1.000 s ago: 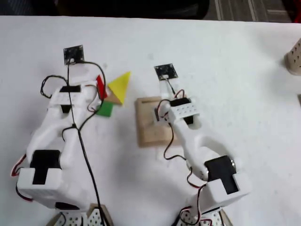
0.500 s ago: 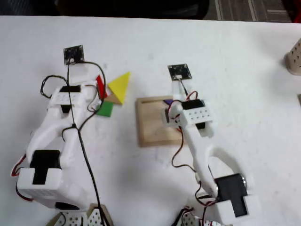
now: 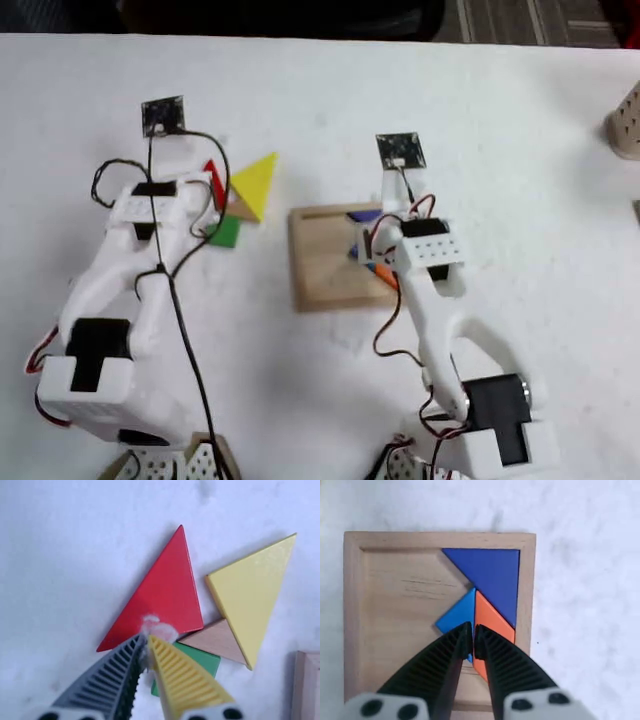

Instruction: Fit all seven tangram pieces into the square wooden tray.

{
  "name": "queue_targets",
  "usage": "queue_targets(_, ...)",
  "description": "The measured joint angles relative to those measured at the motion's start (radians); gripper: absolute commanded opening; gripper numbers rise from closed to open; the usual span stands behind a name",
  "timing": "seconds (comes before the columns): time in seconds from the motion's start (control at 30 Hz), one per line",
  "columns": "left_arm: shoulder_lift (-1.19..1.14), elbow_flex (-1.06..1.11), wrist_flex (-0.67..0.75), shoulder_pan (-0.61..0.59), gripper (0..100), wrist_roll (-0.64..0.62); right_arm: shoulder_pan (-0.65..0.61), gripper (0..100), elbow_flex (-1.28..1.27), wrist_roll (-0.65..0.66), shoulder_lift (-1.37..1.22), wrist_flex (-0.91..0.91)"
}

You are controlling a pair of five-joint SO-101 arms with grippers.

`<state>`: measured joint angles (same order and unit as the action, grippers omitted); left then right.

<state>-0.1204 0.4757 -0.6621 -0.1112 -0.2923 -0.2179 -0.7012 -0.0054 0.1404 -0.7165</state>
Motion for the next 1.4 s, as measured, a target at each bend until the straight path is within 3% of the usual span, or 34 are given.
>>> queue_targets(0.17,0.0,0.0,0.0,0.012,3,0.008,-0.005,1.7,-0.003,0.0,0.0,0.014)
queue_targets(0.27,0.0,0.0,-0.014,0.034,4,0.092,-0.003,1.7,-0.003,0.0,0.0,0.014)
queue_targets(0.47,0.0,0.0,-0.041,0.106,23,0.126,-0.003,1.7,-0.003,0.0,0.0,0.014)
queue_targets(0.53,0.0,0.0,-0.041,0.126,24,0.121,-0.003,1.7,-0.003,0.0,0.0,0.014)
queue_targets(0.87,-0.132,-0.084,0.02,0.155,11,-0.009,-0.003,1.7,-0.003,0.0,0.0,0.02)
queue_targets(1.13,-0.342,-0.399,-0.186,0.137,7,-0.014,-0.003,1.7,-0.003,0.0,0.0,0.02)
queue_targets(1.4,-0.365,-0.466,-0.368,0.095,7,-0.008,-0.002,1.7,-0.003,0.0,0.0,0.044)
